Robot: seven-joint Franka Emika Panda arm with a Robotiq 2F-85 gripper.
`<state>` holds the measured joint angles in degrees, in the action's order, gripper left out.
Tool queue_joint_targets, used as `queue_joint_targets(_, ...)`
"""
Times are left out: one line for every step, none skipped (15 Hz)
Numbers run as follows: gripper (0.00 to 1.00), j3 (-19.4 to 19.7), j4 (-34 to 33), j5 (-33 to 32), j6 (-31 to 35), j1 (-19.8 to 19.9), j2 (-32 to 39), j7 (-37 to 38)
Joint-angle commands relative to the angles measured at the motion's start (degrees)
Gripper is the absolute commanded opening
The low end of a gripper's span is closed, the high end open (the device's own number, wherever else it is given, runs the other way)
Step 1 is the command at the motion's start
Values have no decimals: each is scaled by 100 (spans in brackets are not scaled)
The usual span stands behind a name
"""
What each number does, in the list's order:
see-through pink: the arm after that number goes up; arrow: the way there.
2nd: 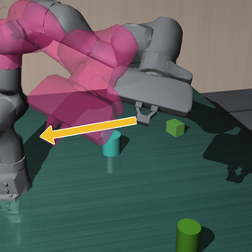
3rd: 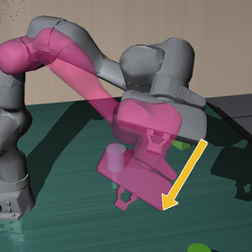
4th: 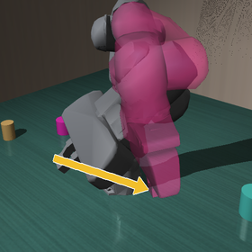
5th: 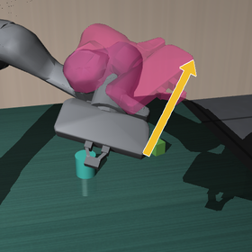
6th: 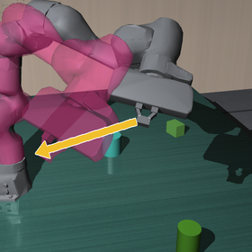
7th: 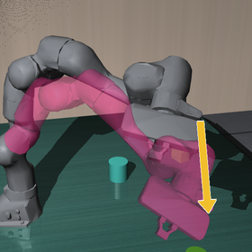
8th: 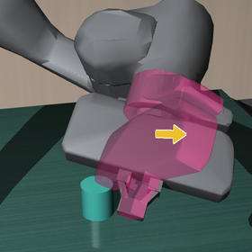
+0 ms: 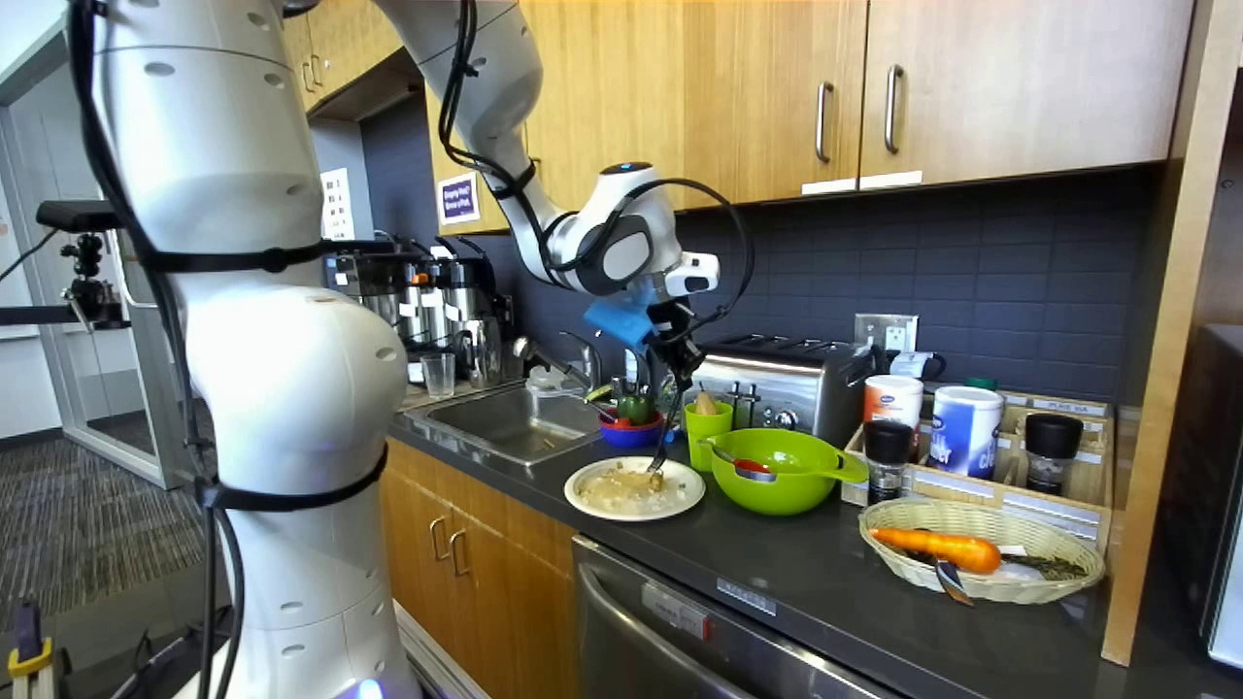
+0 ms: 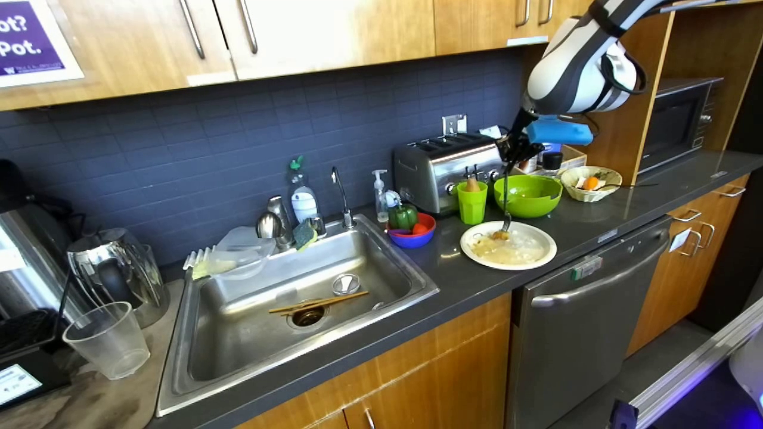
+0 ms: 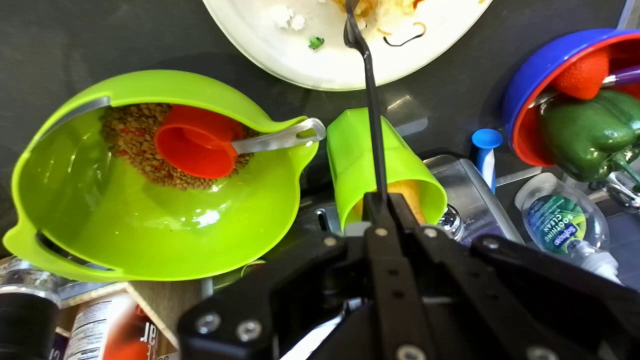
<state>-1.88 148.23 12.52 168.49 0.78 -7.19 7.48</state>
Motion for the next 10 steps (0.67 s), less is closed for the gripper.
queue_joint_targets(1, 58, -107, -2, 14, -83, 89, 68)
queue_joint_targets(1, 58, -120, 0, 10, -84, 96, 68)
queue_joint_targets(1, 53, -129, -13, 8, -78, 101, 79)
queue_joint_targets(1, 51, -134, -23, 10, -74, 103, 87)
queue_joint_targets(1, 47, -142, -36, 11, -68, 122, 102)
queue_joint_targets(1, 50, -158, -12, 4, -78, 158, 91)
queue_joint_targets(1, 52, -166, 9, 2, -87, 187, 78)
queue_joint_targets(1, 51, -173, 17, -3, -92, 218, 75)
queue_joint_targets(1, 49, -175, 20, -5, -94, 237, 73)
queue_joint_targets(1, 49, -181, 21, -7, -95, 258, 71)
